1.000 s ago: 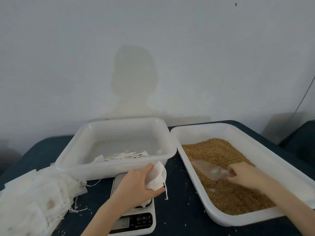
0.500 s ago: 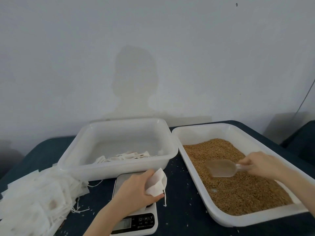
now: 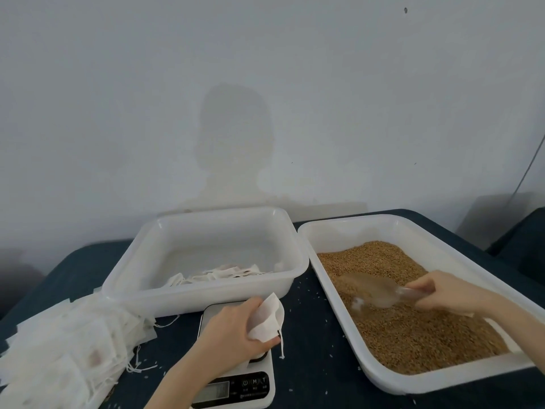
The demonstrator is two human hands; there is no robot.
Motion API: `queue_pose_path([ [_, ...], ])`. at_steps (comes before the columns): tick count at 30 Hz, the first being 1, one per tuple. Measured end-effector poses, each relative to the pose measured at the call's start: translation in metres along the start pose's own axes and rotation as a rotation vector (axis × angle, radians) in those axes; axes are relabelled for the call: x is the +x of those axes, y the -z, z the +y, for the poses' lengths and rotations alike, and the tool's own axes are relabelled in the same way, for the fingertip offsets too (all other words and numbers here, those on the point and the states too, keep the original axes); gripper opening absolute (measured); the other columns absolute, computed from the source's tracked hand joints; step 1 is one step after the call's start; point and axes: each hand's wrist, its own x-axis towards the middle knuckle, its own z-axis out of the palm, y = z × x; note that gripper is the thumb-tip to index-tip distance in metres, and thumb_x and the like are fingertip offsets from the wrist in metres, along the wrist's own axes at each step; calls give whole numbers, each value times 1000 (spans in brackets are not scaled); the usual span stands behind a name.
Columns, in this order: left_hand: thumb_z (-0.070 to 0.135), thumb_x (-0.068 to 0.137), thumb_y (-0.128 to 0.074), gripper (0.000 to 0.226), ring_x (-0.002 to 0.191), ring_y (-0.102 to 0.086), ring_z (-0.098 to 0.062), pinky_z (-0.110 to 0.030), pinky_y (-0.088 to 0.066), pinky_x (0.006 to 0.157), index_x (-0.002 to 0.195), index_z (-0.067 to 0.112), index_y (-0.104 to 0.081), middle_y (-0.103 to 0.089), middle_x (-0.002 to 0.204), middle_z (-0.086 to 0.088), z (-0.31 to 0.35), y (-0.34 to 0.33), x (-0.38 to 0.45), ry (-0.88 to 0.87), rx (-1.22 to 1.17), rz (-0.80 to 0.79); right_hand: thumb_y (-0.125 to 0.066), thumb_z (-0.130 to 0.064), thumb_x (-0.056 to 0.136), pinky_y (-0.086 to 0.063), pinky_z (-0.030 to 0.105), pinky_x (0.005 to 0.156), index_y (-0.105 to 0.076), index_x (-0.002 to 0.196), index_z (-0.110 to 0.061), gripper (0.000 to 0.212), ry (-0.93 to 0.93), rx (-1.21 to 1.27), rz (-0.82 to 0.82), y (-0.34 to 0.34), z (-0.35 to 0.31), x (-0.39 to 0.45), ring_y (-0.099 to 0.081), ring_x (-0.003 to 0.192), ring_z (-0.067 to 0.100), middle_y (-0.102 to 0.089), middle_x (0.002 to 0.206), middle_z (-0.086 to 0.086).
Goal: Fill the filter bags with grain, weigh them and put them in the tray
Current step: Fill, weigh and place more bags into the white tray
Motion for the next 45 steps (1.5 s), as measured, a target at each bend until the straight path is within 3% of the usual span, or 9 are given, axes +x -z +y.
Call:
queue_pose_path([
  [2,56,73,-64,40,67,-49,3,-16,-35,61,106,41,-48,-52,70,20,-2,2,0,25,-9,5,-70,-9,83,-54,27,73,-72,108,-27,31,3,50,31,4,2,-4,-62,73,21,-75,90,-1],
  [5,60,72,-62,51,68,-50,3,-16,-35,61,116,40,-46,-54,72,19,-4,2,1,34,14,-3,-70,-9,84,-51,17,72,-70,110,-29,32,-10,99,62,10,2,-10,-65,75,6,-75,91,-8],
  [8,64,68,-58,54,67,-49,0,-18,-37,62,114,38,-46,-52,71,18,-4,0,2,29,23,-15,-68,-6,85,-44,6,57,-69,108,-28,31,-19,115,69,11,-1,-14,-61,61,-6,-74,84,-14],
  [15,70,59,-49,57,67,-50,-4,-23,-46,67,106,39,-48,-55,72,15,-5,-2,3,48,-26,-11,-70,-9,83,-45,5,56,-67,109,-30,33,74,192,96,18,-22,-28,-64,66,-5,-74,85,-17],
  [20,66,67,-55,53,63,-49,-2,-18,-34,58,111,39,-45,-54,71,18,-4,1,2,28,22,-12,-73,-14,82,-53,26,82,-70,112,-32,35,230,132,-25,21,-70,-39,-68,89,9,-73,105,-12],
  [29,74,63,-51,52,64,-50,-1,-19,-33,57,102,43,-37,-53,71,19,-5,12,-5,0,108,-6,-75,-18,80,-48,13,76,-73,106,-41,35,356,126,-217,-4,-121,-38,-67,88,1,-73,101,-14],
  [35,74,63,-50,55,72,-55,-5,-23,-45,65,105,40,-41,-58,79,18,-9,18,-8,-1,111,23,-76,-29,77,-53,21,80,-69,103,-54,36,360,80,-193,-11,-122,-31,-67,86,10,-73,98,-11],
  [39,78,61,-45,59,71,-51,-3,-17,-35,61,107,42,-38,-51,77,24,-9,18,-9,-24,189,46,-76,-30,77,-51,19,77,-68,103,-54,36,354,73,-196,-13,-124,-30,-67,84,9,-74,97,-11],
  [45,74,70,-51,54,79,-36,-2,-21,-24,77,111,43,-36,-43,84,23,-7,18,-9,-36,349,83,-77,-26,76,-53,26,87,-69,99,-54,37,336,23,-197,-17,-134,-31,-67,91,1,-72,99,-21],
])
